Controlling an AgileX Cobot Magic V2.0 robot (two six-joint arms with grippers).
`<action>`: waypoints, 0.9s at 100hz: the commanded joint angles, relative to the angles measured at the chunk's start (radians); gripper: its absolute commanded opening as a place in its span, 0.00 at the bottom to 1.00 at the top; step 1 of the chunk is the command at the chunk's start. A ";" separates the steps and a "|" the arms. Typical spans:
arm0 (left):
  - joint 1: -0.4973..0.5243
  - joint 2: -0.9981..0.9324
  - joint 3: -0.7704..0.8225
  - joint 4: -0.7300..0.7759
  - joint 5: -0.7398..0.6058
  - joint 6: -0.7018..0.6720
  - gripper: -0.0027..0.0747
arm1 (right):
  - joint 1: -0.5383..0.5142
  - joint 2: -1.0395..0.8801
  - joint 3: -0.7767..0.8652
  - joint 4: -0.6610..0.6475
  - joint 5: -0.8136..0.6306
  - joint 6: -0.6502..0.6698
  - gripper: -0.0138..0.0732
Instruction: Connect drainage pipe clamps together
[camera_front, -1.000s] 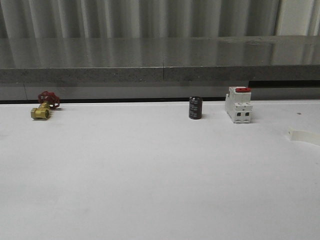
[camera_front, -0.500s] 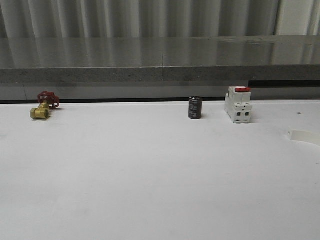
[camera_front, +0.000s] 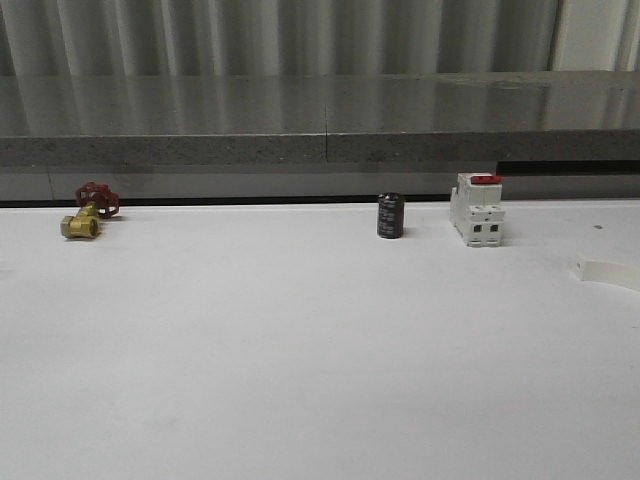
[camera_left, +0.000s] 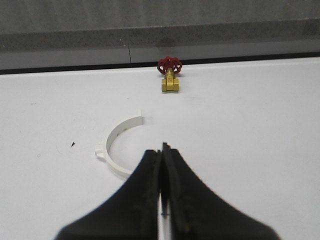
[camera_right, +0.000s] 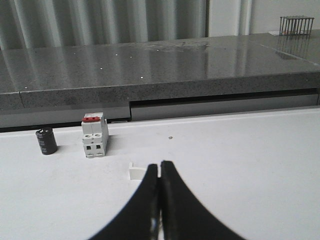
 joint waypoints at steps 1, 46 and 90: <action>-0.009 0.096 -0.081 -0.005 -0.035 -0.003 0.08 | -0.005 -0.015 -0.016 0.001 -0.076 -0.007 0.08; 0.081 0.561 -0.367 -0.005 0.050 -0.003 0.62 | -0.005 -0.015 -0.016 0.001 -0.076 -0.007 0.08; 0.250 1.078 -0.732 -0.033 0.390 -0.003 0.62 | -0.005 -0.015 -0.016 0.001 -0.076 -0.007 0.08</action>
